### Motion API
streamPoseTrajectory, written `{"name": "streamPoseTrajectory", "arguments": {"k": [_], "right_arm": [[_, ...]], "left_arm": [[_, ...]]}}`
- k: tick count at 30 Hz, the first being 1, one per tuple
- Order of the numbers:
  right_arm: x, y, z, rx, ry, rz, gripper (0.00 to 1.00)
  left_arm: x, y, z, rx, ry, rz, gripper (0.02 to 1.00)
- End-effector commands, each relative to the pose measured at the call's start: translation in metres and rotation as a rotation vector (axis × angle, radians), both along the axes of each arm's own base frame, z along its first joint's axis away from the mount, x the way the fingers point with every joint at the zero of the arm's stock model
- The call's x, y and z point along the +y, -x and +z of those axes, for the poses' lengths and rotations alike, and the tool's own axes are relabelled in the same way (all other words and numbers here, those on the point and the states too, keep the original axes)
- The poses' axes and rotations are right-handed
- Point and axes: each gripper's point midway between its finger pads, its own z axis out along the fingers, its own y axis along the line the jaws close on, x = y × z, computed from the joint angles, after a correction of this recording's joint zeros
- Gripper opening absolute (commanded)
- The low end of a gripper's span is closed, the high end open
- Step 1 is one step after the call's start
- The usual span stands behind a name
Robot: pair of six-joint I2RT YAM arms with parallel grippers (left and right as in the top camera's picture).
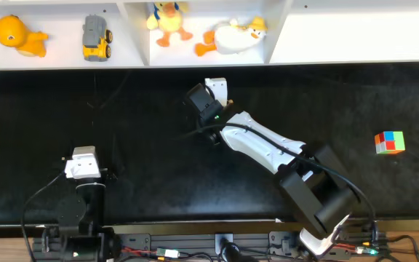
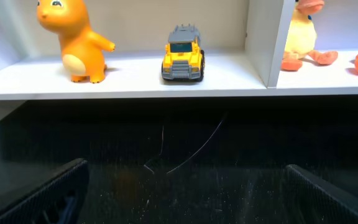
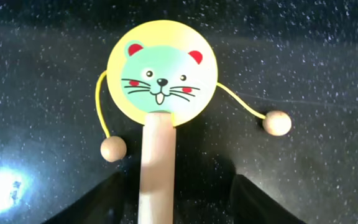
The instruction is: Store Toys
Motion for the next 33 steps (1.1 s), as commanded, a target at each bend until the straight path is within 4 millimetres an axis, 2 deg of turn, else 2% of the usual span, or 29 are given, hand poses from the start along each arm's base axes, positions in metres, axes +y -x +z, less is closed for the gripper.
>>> {"name": "streamPoseTrajectory", "arguments": {"k": [1,8,10,16,23,28,33], "right_arm": [[0.006,-0.006,0.002,-0.007,-0.015,0.003,0.47],[0.009,-0.007,0.003,-0.014,-0.022,0.011,0.334],[0.01,-0.008,0.003,-0.019,-0.026,0.011,0.257],[0.011,-0.008,0.003,-0.016,-0.028,0.02,0.119],[0.01,-0.006,0.002,-0.007,-0.026,0.022,0.082],[0.001,0.006,0.0,0.041,0.016,0.025,0.086],[-0.013,0.013,0.017,0.035,0.066,0.017,0.086]], "left_arm": [[-0.002,0.0,0.001,-0.007,-0.011,-0.008,0.998],[-0.002,0.0,0.001,-0.007,-0.011,-0.008,0.998],[-0.002,0.0,0.001,-0.007,-0.011,-0.008,0.998],[-0.002,0.0,0.001,-0.007,-0.011,-0.008,0.998],[-0.002,0.0,0.001,-0.007,-0.011,-0.008,0.998],[-0.002,0.0,0.001,-0.007,-0.011,-0.008,0.998],[-0.002,0.0,0.001,-0.007,-0.011,-0.008,0.998]]}}
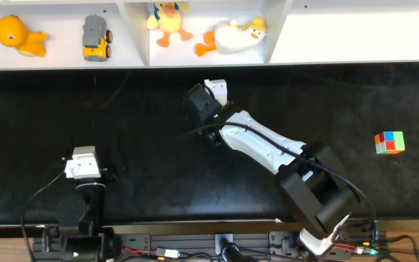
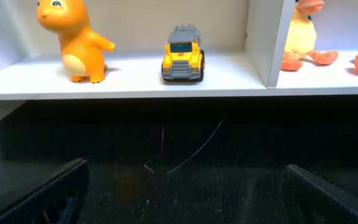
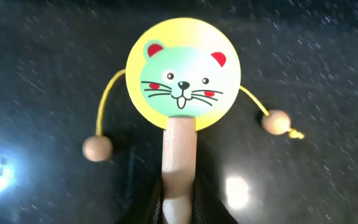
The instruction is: Store Toys
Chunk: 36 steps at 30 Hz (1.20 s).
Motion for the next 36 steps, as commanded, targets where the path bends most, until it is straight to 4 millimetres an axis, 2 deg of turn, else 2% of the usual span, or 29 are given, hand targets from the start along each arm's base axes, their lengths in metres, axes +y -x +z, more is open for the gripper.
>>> {"name": "streamPoseTrajectory", "arguments": {"k": [1,7,13,22,29,36], "right_arm": [[-0.007,0.003,0.022,-0.028,0.023,0.008,0.086],[-0.022,0.009,0.048,-0.061,0.056,0.01,0.088],[-0.037,0.026,0.059,-0.074,0.043,0.007,0.11],[-0.08,0.05,0.077,-0.109,0.001,-0.05,0.115],[-0.104,0.064,0.094,-0.135,-0.021,-0.087,0.093],[-0.141,0.071,0.108,-0.133,-0.008,-0.176,0.08]], "left_arm": [[-0.002,0.0,0.001,-0.007,-0.011,-0.008,0.998],[-0.002,0.0,0.001,-0.007,-0.011,-0.008,0.998],[-0.002,0.0,0.001,-0.007,-0.011,-0.008,0.998],[-0.002,0.0,0.001,-0.007,-0.011,-0.008,0.998],[-0.002,0.0,0.001,-0.007,-0.011,-0.008,0.998],[-0.002,0.0,0.001,-0.007,-0.011,-0.008,0.998]]}}
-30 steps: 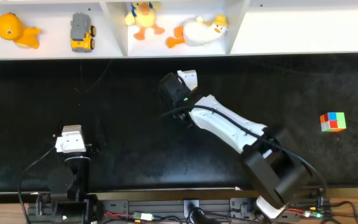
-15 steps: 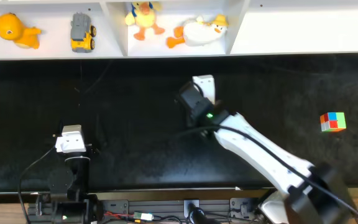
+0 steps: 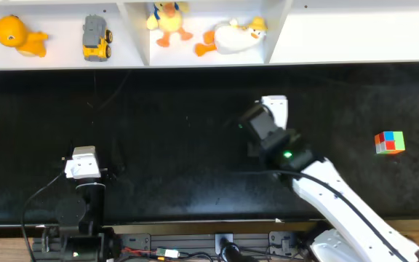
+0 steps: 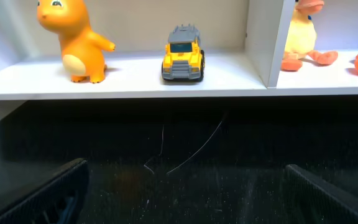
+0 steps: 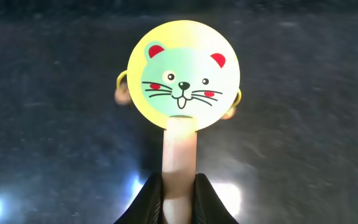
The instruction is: Store Toys
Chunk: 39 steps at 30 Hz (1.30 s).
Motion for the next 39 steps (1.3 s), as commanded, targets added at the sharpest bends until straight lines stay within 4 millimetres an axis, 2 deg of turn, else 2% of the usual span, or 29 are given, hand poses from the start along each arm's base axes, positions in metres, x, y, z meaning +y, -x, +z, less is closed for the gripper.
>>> {"name": "streamPoseTrajectory", "arguments": {"k": [1,12,26,32,39], "right_arm": [[-0.022,-0.001,0.012,-0.034,-0.005,-0.054,0.08],[-0.056,-0.001,0.033,-0.082,0.028,-0.071,0.099],[-0.095,-0.012,0.032,-0.051,0.099,-0.059,0.115],[-0.102,-0.031,0.043,-0.047,0.135,-0.018,0.137],[-0.103,-0.072,0.064,-0.079,0.172,0.051,0.121]], "left_arm": [[-0.002,0.0,0.001,-0.007,-0.011,-0.008,0.998],[-0.002,0.0,0.001,-0.007,-0.011,-0.008,0.998],[-0.002,0.0,0.001,-0.007,-0.011,-0.008,0.998],[-0.002,0.0,0.001,-0.007,-0.011,-0.008,0.998],[-0.002,0.0,0.001,-0.007,-0.011,-0.008,0.998]]}}
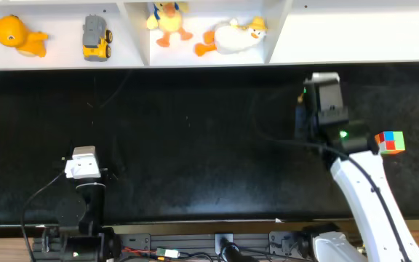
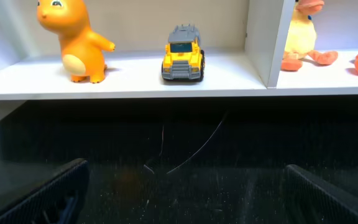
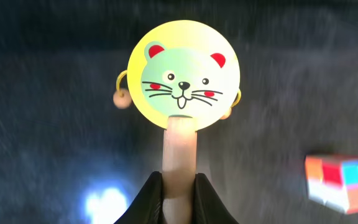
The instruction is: Store Toys
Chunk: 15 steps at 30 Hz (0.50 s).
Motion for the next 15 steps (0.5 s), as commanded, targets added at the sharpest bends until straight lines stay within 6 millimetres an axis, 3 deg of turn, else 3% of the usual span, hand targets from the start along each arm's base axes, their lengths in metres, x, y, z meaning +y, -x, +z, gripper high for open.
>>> {"name": "streamPoseTrajectory", "arguments": {"k": [1,7,15], "right_arm": [[-0.001,-0.031,0.025,-0.053,0.034,0.074,0.121],[-0.004,-0.061,0.034,-0.064,0.081,0.124,0.115],[-0.01,-0.078,0.033,-0.065,0.135,0.175,0.121]], "left_arm": [[-0.002,0.0,0.001,-0.007,-0.011,-0.008,0.998],[-0.002,0.0,0.001,-0.007,-0.011,-0.008,0.998],[-0.002,0.0,0.001,-0.007,-0.011,-0.008,0.998]]}}
